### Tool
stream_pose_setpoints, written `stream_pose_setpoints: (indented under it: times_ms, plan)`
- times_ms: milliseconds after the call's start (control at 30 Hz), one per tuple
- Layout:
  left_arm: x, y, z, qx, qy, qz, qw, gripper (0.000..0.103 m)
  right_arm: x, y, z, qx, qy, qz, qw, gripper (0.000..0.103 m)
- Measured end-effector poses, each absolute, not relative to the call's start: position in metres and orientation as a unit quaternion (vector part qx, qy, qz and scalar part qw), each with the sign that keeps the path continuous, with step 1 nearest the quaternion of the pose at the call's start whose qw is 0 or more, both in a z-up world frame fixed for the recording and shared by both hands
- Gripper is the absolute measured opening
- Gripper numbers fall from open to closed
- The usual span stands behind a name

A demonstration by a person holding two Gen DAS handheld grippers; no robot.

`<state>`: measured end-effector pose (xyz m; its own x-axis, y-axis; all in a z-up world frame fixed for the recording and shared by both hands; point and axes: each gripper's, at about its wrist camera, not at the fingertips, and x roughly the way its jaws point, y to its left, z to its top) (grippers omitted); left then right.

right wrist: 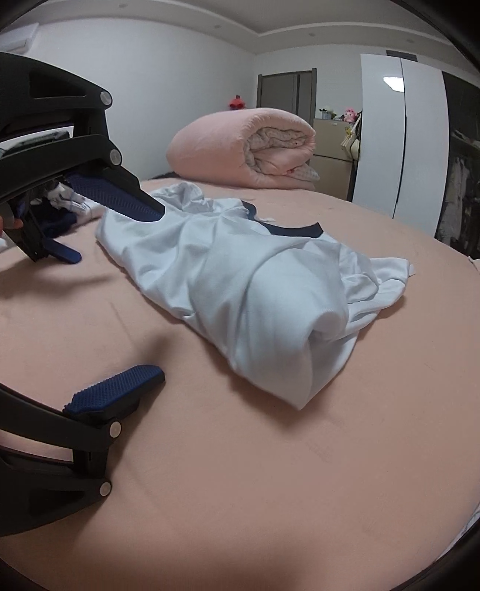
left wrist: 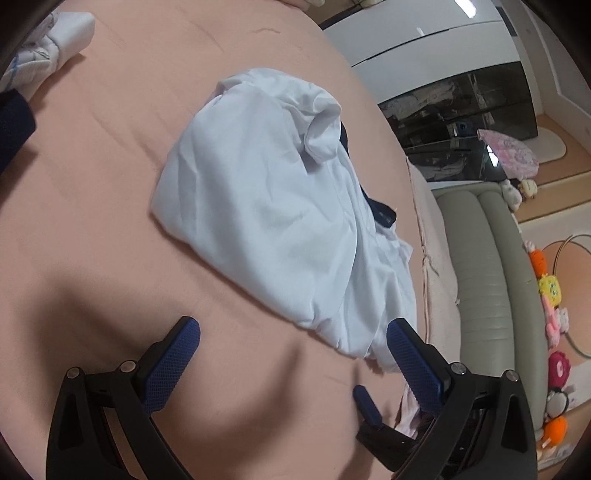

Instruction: Fold clothes

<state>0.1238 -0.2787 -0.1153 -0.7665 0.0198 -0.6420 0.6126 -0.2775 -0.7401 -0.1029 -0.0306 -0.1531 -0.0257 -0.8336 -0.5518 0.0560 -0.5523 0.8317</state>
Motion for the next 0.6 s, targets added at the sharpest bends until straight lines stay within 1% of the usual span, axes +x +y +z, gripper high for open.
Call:
stream_pose_setpoints:
  times_ms: [233, 400, 467, 600]
  plan:
    - [0.106, -0.287, -0.117, 0.285, 0.557, -0.755, 0.196, 0.103, -0.125, -0.055, -0.153, 0.607, -0.297, -0.643, 0.36, 0.08]
    - [0.098, -0.294, -0.118, 0.275, 0.553, -0.762, 0.197, 0.103, -0.142, -0.046, -0.166, 0.604, -0.386, -0.61, 0.336, 0.08]
    - [0.096, -0.296, -0.119, 0.269, 0.554, -0.763, 0.199, 0.103, -0.147, -0.045, -0.17, 0.6, -0.405, -0.604, 0.334, 0.08]
    - [0.088, -0.304, -0.12, 0.266, 0.553, -0.764, 0.201, 0.103, -0.158, -0.055, -0.17, 0.588, -0.411, -0.609, 0.34, 0.08]
